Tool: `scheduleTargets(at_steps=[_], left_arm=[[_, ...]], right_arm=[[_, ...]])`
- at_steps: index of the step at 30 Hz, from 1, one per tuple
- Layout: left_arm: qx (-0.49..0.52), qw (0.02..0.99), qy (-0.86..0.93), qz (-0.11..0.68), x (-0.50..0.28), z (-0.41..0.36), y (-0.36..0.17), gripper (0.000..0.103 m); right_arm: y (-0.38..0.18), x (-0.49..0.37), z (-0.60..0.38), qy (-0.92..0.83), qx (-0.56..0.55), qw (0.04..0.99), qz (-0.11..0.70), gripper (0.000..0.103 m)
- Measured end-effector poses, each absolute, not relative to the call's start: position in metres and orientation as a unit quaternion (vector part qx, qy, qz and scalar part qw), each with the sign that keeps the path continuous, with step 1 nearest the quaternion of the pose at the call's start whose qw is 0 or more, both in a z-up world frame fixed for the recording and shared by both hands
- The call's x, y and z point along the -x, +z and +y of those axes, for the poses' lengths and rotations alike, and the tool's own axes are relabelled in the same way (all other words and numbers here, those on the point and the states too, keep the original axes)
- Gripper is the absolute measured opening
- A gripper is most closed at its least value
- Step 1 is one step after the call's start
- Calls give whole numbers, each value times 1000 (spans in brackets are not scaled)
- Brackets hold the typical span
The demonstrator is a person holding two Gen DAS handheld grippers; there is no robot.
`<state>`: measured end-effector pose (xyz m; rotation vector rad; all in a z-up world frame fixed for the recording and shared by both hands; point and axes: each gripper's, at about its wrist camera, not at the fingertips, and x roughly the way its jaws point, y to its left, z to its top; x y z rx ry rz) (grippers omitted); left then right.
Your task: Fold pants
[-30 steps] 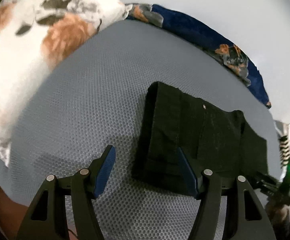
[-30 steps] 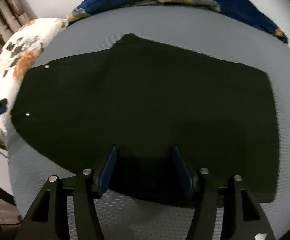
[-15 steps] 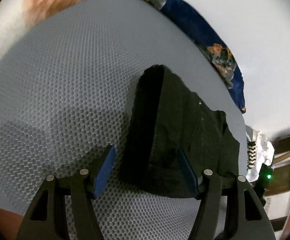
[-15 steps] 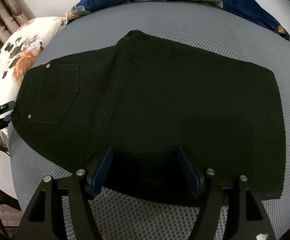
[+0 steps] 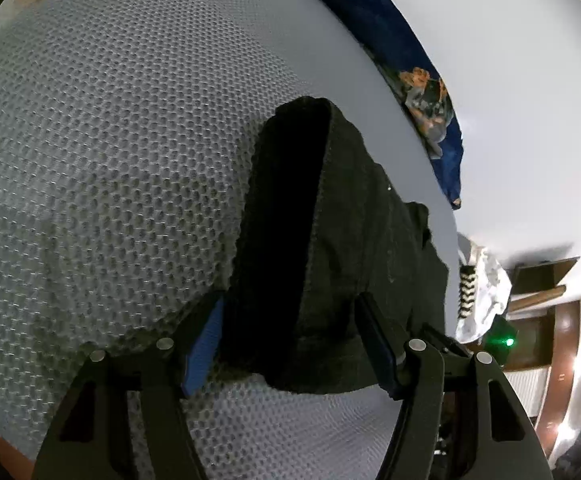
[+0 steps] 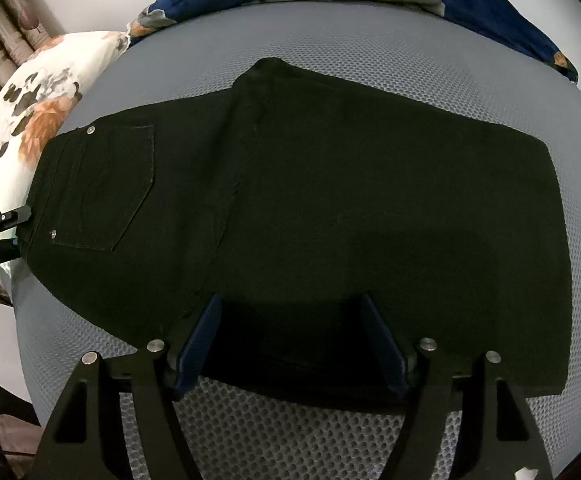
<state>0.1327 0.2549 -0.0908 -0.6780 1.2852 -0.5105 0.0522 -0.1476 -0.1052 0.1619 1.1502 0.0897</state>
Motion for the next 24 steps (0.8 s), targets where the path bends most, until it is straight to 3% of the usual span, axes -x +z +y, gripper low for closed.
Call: scheduleTargets(at_steps=[12, 24], left_arm=[[381, 669, -260, 582, -148, 256, -105, 68], [340, 700, -278, 563, -151, 231, -100, 66]], right_arm=[[-105, -56, -142, 38, -63, 837, 542, 79], [-105, -55, -142, 39, -71, 838, 539, 81]])
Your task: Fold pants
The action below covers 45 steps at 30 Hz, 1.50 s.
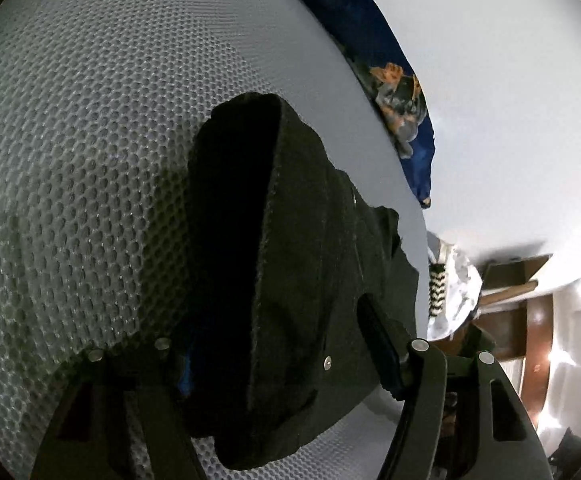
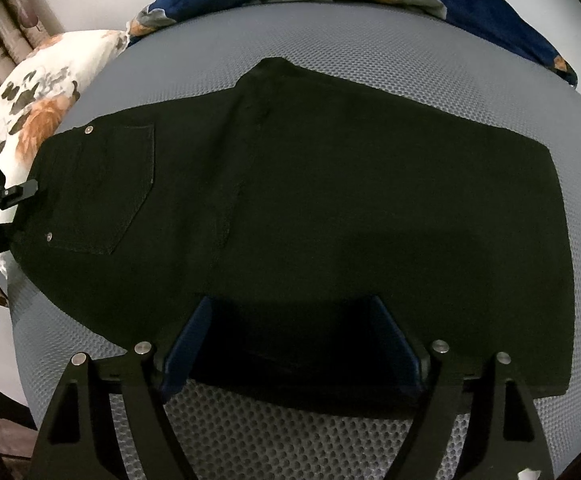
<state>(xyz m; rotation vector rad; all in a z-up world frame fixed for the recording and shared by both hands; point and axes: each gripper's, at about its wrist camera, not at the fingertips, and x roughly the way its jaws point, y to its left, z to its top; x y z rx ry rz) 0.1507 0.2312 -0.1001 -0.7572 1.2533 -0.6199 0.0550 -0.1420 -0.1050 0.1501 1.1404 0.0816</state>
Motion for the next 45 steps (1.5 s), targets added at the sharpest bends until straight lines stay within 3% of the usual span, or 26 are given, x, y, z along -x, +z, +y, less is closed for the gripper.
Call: scheduleTargets(at_steps=[7, 8, 9, 10, 13, 28, 38, 45], left_arm=[[311, 722, -247, 567, -153, 211, -96, 60], [304, 725, -243, 568, -153, 208, -95, 56], [295, 728, -234, 573, -153, 205, -95, 43], [288, 732, -221, 577, -153, 204, -95, 37], [283, 735, -211, 580, -151, 203, -89, 27], [264, 766, -237, 537, -128, 154, -11, 23], [228, 763, -302, 524, -129, 64, 28, 23], [193, 742, -352, 538, -133, -21, 21, 23]], right_arm=[[-104, -54, -144, 44, -78, 842, 532, 83], [-104, -55, -145, 45, -81, 842, 531, 83], [-104, -54, -146, 47, -86, 842, 530, 83], [-103, -54, -148, 49, -92, 842, 530, 83], [-102, -52, -152, 55, -111, 840, 529, 83], [-90, -42, -167, 58, -127, 847, 513, 82], [-62, -24, -235, 27, -155, 859, 488, 82], [-52, -13, -298, -10, -209, 860, 466, 82]])
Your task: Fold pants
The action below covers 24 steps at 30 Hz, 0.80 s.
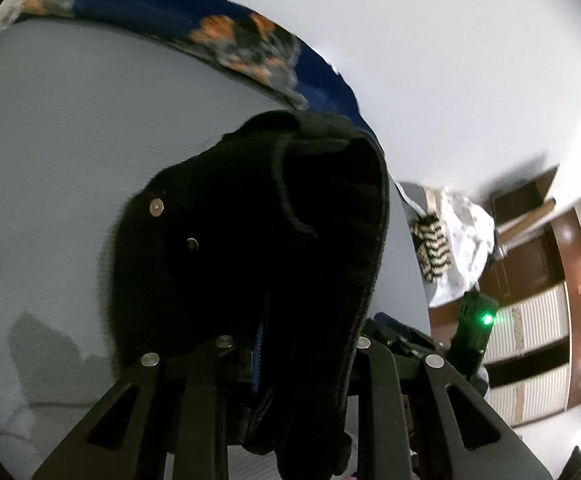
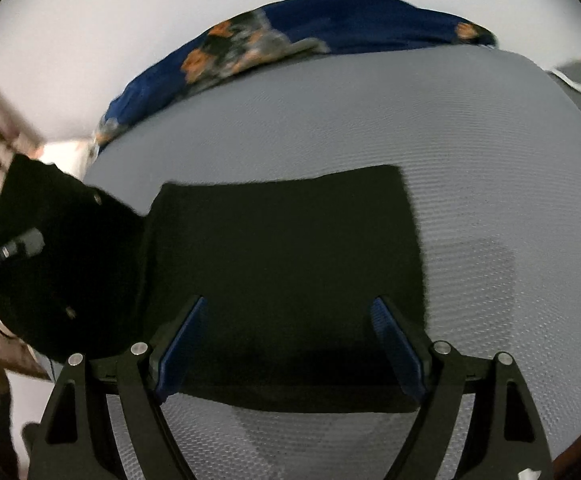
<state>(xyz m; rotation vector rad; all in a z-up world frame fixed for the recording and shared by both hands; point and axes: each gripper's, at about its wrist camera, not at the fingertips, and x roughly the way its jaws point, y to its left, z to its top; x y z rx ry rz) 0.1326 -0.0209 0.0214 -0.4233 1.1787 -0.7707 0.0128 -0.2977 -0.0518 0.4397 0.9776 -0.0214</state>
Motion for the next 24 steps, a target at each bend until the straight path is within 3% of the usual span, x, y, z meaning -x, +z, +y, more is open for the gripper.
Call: scheduleTargets(at_steps=[12, 17, 20, 21, 22, 24], left_arm=[[116, 708, -374, 588, -135, -137, -34, 23], [62, 725, -364, 581, -121, -156, -45, 28], [32, 734, -375, 565, -112, -162, -36, 48], [26, 738, -382, 555, -109, -162, -31, 62], [20, 746, -388, 541, -104, -161, -24, 70], [9, 753, -404, 519, -99, -158, -14, 73]], right_arm=[[-67, -3, -340, -39, -241, 852, 463, 82], [-74, -9, -346, -23, -254, 846, 469, 82], [-81, -13, -351, 7, -287, 836, 468, 82], [-85, -16, -353, 19, -305, 830, 466, 82], [-87, -16, -354, 28, -316, 827, 465, 82], [-94, -20, -356, 46, -341, 817, 463, 82]])
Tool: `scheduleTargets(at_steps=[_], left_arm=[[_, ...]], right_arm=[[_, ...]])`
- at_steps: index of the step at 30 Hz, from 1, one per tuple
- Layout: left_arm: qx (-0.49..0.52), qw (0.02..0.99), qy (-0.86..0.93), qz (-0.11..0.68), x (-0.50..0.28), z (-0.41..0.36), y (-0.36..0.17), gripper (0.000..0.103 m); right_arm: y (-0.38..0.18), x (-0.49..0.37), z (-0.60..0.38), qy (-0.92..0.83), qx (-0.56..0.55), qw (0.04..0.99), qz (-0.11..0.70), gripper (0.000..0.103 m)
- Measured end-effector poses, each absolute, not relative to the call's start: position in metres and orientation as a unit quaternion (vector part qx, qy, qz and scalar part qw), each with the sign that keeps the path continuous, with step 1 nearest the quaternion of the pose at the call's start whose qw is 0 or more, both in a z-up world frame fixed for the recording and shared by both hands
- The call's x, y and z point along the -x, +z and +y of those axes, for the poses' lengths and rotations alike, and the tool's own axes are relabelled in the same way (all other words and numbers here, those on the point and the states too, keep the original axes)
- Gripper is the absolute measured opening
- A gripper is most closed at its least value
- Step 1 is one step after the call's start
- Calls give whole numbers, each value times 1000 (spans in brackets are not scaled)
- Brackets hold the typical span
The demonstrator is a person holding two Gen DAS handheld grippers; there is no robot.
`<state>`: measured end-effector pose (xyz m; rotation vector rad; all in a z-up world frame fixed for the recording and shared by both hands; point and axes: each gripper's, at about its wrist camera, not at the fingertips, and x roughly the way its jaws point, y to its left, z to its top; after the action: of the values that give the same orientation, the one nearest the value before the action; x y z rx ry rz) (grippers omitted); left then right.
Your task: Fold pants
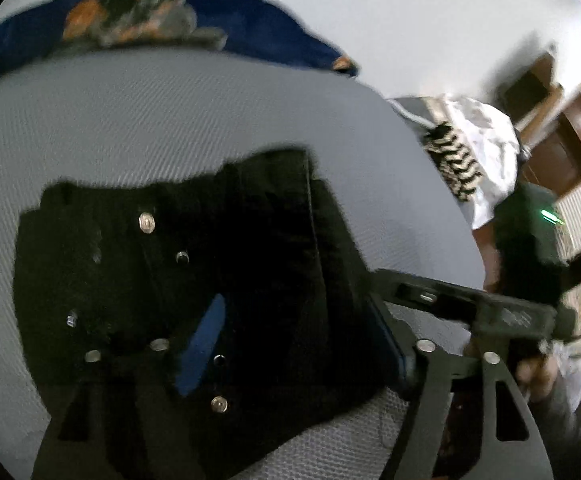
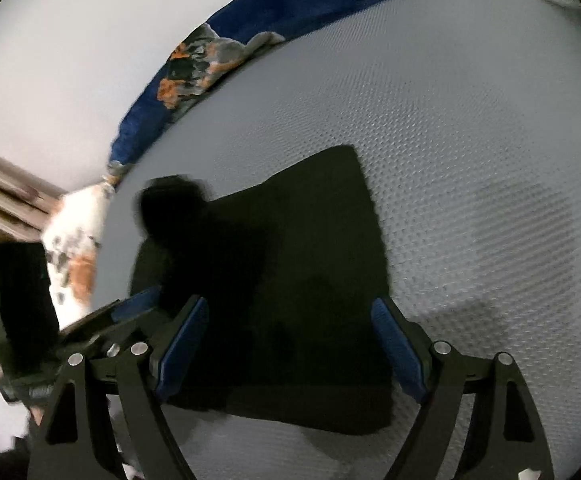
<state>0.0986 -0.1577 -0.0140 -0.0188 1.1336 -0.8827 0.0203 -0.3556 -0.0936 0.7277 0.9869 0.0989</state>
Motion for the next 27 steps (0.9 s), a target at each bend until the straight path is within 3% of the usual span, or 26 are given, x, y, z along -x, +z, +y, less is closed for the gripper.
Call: scheduleTargets(at_steps=[13, 15, 22, 27], left_arm=[[3, 828, -260, 496, -112, -49, -8, 75], [9, 833, -227, 505, -116, -28, -16, 75], [40, 821, -180, 541, -120, 6, -49, 75], [60, 819, -179, 542, -120, 9, -54, 75]], right_arm=[[-114, -45, -352, 121, -363, 799, 464, 79], [-118, -52, -350, 140, -361, 796, 466, 70], [-130, -77, -350, 185, -366, 793, 450, 58], [-137, -95, -344, 212, -371, 783, 452, 35]])
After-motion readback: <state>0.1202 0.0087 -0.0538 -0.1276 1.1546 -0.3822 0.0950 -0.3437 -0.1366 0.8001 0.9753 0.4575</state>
